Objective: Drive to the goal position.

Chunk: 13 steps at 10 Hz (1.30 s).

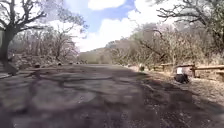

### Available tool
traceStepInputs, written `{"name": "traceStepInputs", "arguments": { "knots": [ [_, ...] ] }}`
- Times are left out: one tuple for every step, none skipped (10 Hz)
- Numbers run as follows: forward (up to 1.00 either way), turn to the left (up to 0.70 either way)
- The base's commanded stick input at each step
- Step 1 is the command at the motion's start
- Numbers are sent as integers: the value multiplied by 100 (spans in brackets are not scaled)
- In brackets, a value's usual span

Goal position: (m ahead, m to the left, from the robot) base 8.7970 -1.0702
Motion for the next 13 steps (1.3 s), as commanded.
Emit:
{"name": "traceStepInputs", "arguments": {
  "knots": [
    [70, 0],
    [70, 0],
    [70, 0],
    [70, 0],
    [70, 0],
    [70, 0],
    [70, 0],
    [70, 0],
    [70, 0],
    [70, 0],
    [70, 0],
    [70, 0],
    [70, 0]
  ]
}}
